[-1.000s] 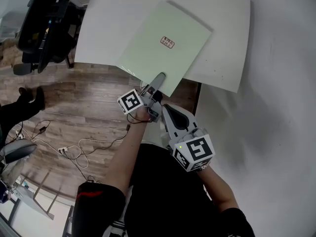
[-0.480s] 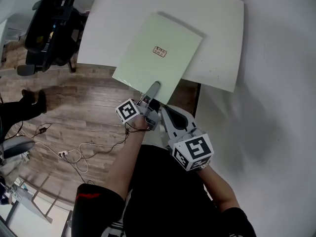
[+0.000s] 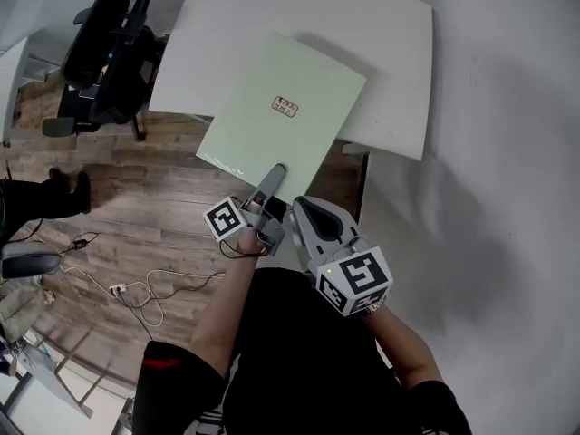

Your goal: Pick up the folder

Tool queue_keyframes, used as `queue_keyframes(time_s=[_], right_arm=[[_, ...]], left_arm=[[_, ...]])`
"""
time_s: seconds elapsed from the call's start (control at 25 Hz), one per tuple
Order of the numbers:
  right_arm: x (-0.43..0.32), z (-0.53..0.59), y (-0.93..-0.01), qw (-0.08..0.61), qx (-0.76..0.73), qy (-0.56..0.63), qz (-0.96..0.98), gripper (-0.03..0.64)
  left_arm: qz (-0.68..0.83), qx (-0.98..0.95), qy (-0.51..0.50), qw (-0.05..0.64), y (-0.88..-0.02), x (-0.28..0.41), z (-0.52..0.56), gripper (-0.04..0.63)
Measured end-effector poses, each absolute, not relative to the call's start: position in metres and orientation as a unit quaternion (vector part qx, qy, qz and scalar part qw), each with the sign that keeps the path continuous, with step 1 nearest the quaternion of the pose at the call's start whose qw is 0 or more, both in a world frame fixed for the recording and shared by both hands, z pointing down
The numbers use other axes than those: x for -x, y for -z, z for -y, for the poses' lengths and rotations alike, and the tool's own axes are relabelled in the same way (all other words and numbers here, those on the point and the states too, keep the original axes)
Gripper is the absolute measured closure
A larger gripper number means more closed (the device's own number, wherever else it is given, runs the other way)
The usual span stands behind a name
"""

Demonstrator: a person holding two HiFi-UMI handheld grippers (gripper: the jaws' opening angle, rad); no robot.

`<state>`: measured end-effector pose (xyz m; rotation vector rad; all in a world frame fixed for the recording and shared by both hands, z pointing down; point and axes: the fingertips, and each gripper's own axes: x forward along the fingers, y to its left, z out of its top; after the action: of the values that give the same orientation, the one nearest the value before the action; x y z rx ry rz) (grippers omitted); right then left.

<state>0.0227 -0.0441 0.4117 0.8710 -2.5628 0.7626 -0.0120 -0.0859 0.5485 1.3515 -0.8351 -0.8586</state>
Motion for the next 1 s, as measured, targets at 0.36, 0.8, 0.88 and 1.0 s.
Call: queue_keyframes(time_s=[0.36,0.8,0.88,1.0], right_arm=[[-0.033,0.015,-0.392,0.143,-0.301,-0.23,0.915,0.618],[-0.057,-0.01,-0.351,0.12,-0.297,-0.188,0.928,0.618],[-0.064,-0.016,-0.344,0.118,-0.301,-0.18,0.929,0.618],[-0.07,-0.024,-0.334,0.117,-0.31,-0.163,0.929,0.618]], left_arm=[[0.369,-0.62,0.349,0.598,-0.498,0.0,0.037,0.321],[0.374,-0.637,0.342,0.581,-0.447,0.003,0.003,0.319],[0.376,-0.64,0.347,0.573,-0.434,0.004,-0.007,0.319],[0.379,-0.64,0.351,0.569,-0.418,0.009,-0.019,0.319]])
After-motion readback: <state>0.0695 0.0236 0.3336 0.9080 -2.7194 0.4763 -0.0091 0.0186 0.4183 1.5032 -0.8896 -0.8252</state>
